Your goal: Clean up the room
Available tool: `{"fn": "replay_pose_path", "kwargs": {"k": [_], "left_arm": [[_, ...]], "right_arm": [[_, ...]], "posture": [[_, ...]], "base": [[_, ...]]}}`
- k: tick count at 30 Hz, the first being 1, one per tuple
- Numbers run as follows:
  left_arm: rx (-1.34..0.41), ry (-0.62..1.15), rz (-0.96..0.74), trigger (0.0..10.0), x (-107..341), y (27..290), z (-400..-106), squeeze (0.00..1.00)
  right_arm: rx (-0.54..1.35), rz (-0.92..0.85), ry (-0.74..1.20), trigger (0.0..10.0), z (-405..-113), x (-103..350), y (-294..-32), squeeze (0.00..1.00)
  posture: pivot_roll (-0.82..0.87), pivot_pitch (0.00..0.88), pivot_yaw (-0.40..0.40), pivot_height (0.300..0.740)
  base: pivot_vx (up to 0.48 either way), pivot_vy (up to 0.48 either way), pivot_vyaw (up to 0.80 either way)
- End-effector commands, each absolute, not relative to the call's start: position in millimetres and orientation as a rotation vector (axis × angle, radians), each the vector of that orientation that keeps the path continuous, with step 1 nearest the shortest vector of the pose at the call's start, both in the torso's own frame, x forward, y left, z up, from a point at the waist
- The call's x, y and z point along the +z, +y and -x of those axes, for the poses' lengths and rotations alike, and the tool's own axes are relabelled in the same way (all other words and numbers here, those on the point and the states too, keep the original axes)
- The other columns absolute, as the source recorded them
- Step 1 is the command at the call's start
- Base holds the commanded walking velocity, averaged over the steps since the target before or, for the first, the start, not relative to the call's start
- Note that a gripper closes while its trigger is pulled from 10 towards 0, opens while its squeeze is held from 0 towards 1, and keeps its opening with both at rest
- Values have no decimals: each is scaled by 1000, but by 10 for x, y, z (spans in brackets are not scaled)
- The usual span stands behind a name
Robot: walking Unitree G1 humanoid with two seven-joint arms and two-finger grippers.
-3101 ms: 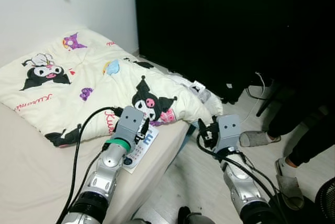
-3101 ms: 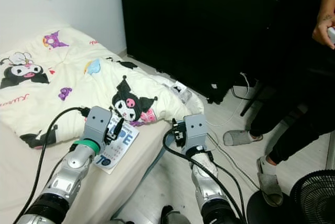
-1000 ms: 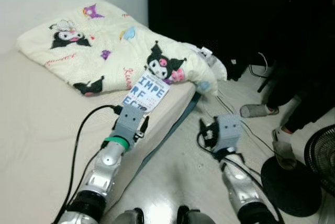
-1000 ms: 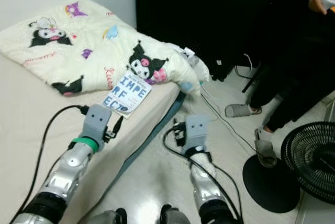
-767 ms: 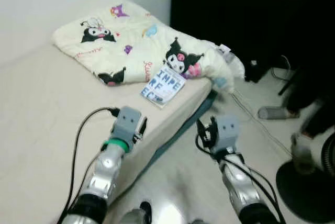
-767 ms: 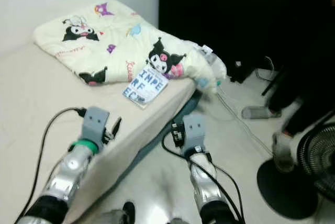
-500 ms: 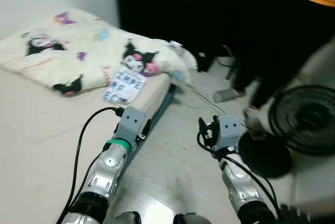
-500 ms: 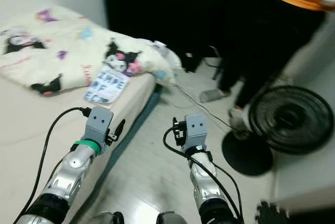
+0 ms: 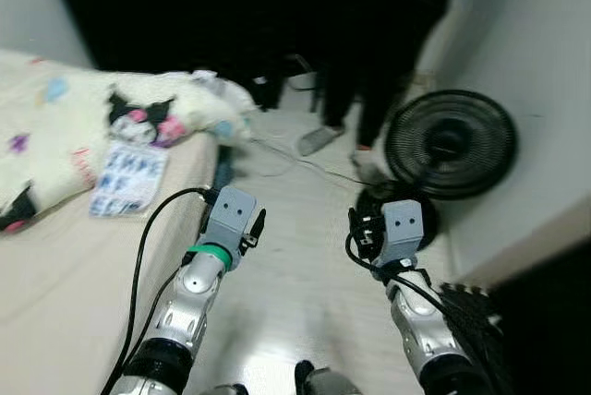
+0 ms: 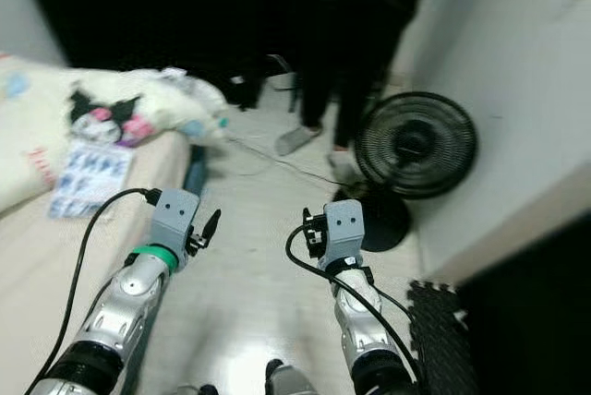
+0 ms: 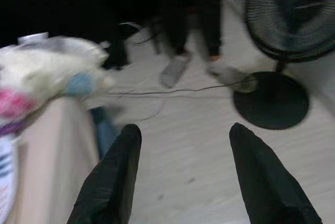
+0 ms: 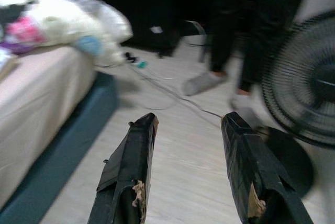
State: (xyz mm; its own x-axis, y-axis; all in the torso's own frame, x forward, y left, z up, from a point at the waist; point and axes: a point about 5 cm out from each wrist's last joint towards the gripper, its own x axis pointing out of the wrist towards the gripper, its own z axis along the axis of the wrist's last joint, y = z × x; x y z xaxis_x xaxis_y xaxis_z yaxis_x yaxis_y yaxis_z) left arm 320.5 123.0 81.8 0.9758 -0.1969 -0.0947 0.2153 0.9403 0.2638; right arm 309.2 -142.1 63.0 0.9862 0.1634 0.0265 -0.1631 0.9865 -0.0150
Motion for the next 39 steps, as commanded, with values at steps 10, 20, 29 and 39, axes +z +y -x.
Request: {"fn": "replay_pose_path", "kwargs": {"k": [10, 20, 29, 39], "left_arm": [[-211, 91, -287, 10000, 746, 1243, -3165, 0], [-203, 82, -305, 10000, 748, 1264, -3169, 0], [-204, 81, -306, 10000, 748, 1267, -3171, 0], [-201, 84, -309, 10000, 747, 1264, -3175, 0]], "right_arm": [[155, 8, -2, 10000, -3048, 565, -1429, 0], [173, -1, -20, 10000, -3041, 587, -1403, 0], [167, 36, 3, 10000, -3044, 559, -1406, 0], [165, 17, -10, 10000, -3046, 578, -1417, 0]], "posture": [[11, 108, 49, 740], [11, 108, 47, 740], [11, 107, 49, 740], [11, 108, 50, 740]], "base": [[0, 0, -625], [378, 0, 0], [470, 0, 488], [469, 0, 148]]}}
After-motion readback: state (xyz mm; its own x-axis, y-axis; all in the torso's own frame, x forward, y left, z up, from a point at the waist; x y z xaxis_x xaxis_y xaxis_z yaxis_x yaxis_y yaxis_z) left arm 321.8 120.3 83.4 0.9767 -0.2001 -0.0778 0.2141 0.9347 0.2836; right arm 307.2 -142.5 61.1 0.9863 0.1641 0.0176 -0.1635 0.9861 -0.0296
